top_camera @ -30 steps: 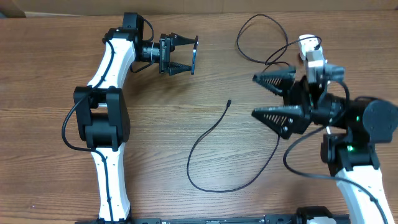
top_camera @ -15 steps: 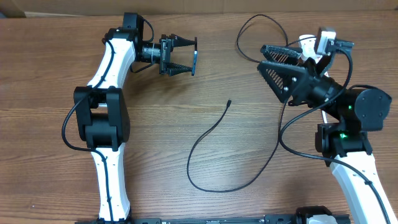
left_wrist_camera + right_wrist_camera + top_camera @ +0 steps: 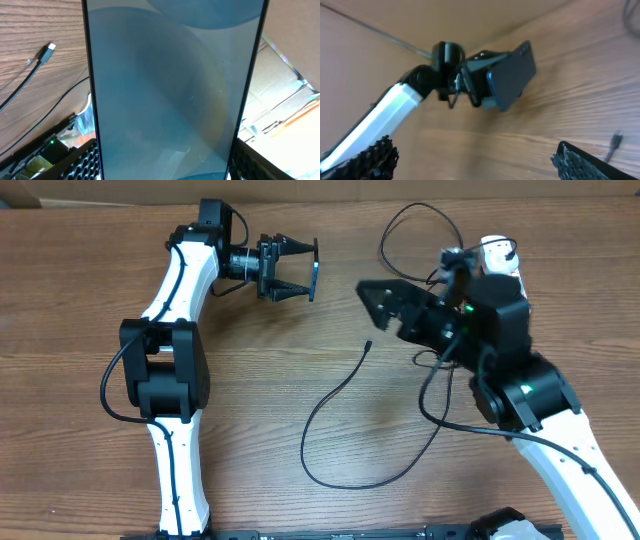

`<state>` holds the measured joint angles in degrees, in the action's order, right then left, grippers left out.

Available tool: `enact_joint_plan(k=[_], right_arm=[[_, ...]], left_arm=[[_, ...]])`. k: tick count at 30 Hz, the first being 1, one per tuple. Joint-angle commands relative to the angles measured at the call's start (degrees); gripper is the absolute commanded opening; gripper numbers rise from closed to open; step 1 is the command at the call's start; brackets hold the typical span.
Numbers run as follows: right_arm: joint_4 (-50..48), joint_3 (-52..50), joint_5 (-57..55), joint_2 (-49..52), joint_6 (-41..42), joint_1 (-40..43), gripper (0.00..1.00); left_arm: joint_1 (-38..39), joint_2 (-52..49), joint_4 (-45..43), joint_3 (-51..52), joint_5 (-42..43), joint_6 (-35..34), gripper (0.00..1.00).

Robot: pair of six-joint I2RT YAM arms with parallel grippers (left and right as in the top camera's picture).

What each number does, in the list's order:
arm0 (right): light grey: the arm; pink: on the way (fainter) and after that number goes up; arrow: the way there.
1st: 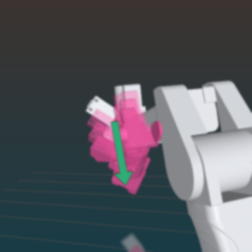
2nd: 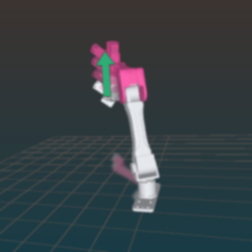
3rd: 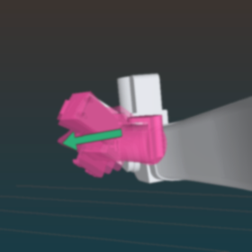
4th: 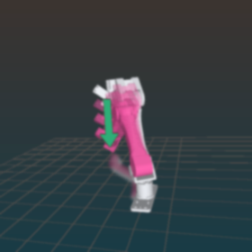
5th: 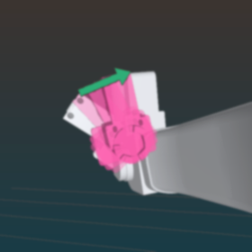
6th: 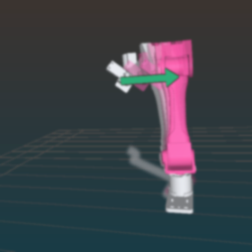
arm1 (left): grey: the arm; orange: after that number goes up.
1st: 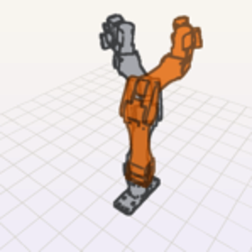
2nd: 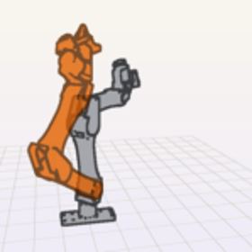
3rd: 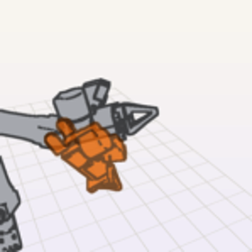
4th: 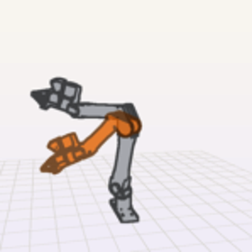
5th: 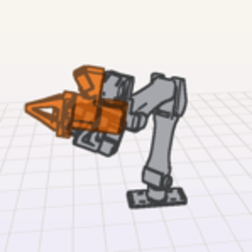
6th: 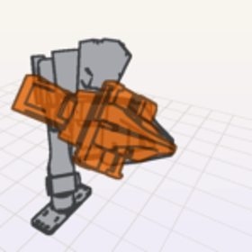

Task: Plug charger to phone and switch on socket
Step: 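Move the right gripper toward the phone held by the left gripper, then close the right gripper on the phone's edge beside the left gripper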

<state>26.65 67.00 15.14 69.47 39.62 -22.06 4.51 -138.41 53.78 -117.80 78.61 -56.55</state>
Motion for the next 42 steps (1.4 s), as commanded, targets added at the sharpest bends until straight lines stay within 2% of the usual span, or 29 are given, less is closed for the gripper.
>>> enact_joint_plan(k=[1,9,16,27,33,42], right_arm=[[4.4,6.5,-12.5,3.5,-5.2,-2.1,0.99],[6.4,8.9,-6.8,11.1,-5.2,-2.4,1.00],[9.6,8.9,-16.5,12.6,-5.6,-2.4,1.00],[10.7,8.9,-17.6,16.3,-5.6,-6.6,0.95],[10.8,8.9,-25.6,19.5,-1.4,-10.2,0.93],[9.2,8.7,-26.7,20.5,0.5,-10.2,0.85]], left_arm=[[1.1,3.2,-0.3,-0.9,1.9,1.5,0.62],[3.3,3.2,0.0,-0.9,2.6,0.2,0.61],[5.4,3.2,0.0,-0.9,-0.5,-0.3,0.61],[7.2,3.2,-0.1,-0.9,-7.5,-0.9,0.61],[8.3,3.2,-0.1,-0.9,-8.9,-0.9,0.61],[10.1,3.2,-0.1,-0.9,-9.9,-0.9,0.61]])
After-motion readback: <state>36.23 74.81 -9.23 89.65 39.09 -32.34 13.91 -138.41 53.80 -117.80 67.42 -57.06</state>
